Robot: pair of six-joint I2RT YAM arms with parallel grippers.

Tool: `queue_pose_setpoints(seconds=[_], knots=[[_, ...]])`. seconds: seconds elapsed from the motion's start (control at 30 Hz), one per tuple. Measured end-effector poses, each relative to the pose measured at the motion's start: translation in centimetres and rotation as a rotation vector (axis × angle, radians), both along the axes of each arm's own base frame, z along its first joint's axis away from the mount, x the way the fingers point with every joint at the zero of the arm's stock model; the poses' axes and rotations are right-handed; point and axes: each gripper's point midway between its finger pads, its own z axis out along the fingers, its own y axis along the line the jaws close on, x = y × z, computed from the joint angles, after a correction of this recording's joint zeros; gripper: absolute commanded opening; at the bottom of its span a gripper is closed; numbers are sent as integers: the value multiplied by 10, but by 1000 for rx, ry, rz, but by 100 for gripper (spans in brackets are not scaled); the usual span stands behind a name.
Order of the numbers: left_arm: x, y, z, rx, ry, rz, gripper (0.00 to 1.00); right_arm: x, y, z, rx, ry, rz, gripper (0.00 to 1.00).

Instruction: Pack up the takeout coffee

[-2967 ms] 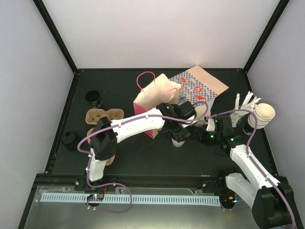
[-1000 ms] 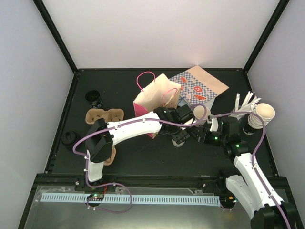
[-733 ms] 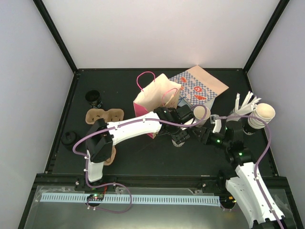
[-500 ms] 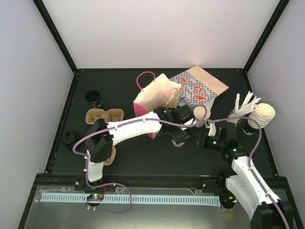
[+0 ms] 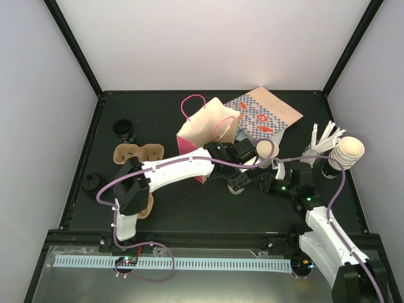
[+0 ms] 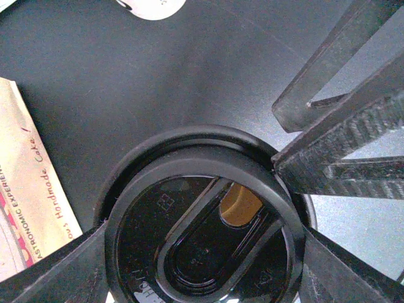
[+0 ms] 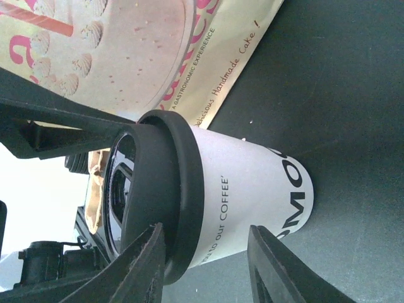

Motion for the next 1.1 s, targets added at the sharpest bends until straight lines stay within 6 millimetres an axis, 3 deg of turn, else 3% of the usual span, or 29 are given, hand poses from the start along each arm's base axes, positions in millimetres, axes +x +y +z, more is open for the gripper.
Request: queue_pose_setpoints(seconds=[1.1], knots=[[3, -1, 0, -10, 3, 21, 70, 42, 10, -7, 39, -7, 23, 36]])
